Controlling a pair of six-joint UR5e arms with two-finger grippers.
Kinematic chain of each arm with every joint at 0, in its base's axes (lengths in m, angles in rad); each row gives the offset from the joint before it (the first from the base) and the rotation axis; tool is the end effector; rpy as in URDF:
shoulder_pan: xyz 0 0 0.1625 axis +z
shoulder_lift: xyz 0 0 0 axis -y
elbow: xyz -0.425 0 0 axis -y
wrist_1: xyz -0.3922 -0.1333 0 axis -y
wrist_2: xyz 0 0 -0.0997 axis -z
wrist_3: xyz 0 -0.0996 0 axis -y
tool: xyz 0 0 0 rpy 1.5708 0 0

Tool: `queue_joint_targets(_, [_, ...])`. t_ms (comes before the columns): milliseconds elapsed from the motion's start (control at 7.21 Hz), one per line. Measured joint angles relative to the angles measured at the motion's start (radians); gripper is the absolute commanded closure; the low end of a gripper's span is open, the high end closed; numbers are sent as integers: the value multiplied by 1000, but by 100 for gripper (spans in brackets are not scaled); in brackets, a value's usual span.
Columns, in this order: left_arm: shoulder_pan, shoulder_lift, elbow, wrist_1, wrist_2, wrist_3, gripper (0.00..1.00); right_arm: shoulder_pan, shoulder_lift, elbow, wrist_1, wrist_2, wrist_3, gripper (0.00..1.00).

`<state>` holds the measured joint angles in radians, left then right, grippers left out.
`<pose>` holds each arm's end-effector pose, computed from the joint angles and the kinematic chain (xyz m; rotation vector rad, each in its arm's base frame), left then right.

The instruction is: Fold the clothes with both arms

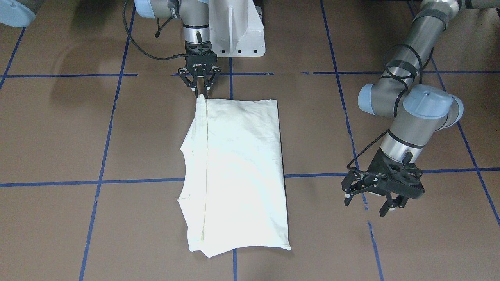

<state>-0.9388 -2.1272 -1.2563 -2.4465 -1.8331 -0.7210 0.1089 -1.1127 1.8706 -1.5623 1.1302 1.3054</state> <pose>0.3477 -0.6568 0.3819 0.7190 0.8775 0.0673 -0.5844 -0.2407 0.2698 0.5509 -0.6618 0.0221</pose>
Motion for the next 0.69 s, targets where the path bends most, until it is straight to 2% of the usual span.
queue_joint_targets(139, [0,0,0,0,0,0,0,0,1,-4,2,0,0,100])
queue_joint_targets(694, [0,0,0,0,0,-1,0,24,4,4,6,15,4,100])
